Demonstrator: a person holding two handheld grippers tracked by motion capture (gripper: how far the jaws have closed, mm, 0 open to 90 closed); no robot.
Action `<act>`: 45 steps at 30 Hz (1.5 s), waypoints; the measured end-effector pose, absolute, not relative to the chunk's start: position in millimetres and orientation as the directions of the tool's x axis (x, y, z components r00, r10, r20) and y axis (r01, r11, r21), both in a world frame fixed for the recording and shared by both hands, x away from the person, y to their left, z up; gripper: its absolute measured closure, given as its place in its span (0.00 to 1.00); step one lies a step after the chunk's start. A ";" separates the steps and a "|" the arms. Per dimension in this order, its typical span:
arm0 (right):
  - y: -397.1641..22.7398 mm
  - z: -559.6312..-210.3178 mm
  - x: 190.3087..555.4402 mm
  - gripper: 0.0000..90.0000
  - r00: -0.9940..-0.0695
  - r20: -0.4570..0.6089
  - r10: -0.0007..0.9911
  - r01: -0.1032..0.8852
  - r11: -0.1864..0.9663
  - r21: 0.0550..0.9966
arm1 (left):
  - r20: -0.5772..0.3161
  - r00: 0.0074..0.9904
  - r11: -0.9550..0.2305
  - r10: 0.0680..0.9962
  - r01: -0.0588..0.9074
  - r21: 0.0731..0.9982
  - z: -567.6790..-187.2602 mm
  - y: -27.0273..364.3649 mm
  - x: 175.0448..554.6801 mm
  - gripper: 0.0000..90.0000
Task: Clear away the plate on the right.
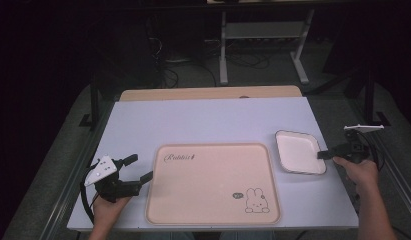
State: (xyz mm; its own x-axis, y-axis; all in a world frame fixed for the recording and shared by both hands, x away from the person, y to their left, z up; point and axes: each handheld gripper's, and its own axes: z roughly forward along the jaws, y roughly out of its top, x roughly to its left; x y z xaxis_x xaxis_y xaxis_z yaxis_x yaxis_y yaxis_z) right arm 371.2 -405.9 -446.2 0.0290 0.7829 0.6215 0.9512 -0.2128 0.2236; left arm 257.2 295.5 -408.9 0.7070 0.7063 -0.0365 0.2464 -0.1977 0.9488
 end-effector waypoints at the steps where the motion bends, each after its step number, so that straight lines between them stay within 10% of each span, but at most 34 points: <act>1: -405.7 -445.6 370.1 0.98 0.021 0.628 0.778 0.949 -0.213 0.231 | -0.036 0.707 -0.198 0.706 0.246 0.949 -408.8 295.6 257.2 0.18; 45: -334.2 -350.2 299.3 0.98 -0.183 0.676 0.714 0.917 -0.124 0.379 | -0.066 0.687 -0.151 0.724 0.251 0.956 -407.1 302.4 254.3 0.18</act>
State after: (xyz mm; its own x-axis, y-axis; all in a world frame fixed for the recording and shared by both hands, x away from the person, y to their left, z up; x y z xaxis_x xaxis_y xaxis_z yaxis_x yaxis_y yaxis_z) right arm 299.3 -334.2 -350.2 -0.1828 0.7138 0.6761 0.9169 -0.1245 0.3793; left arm 254.3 302.4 -407.1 0.6870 0.7236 -0.0663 0.2511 -0.1509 0.9561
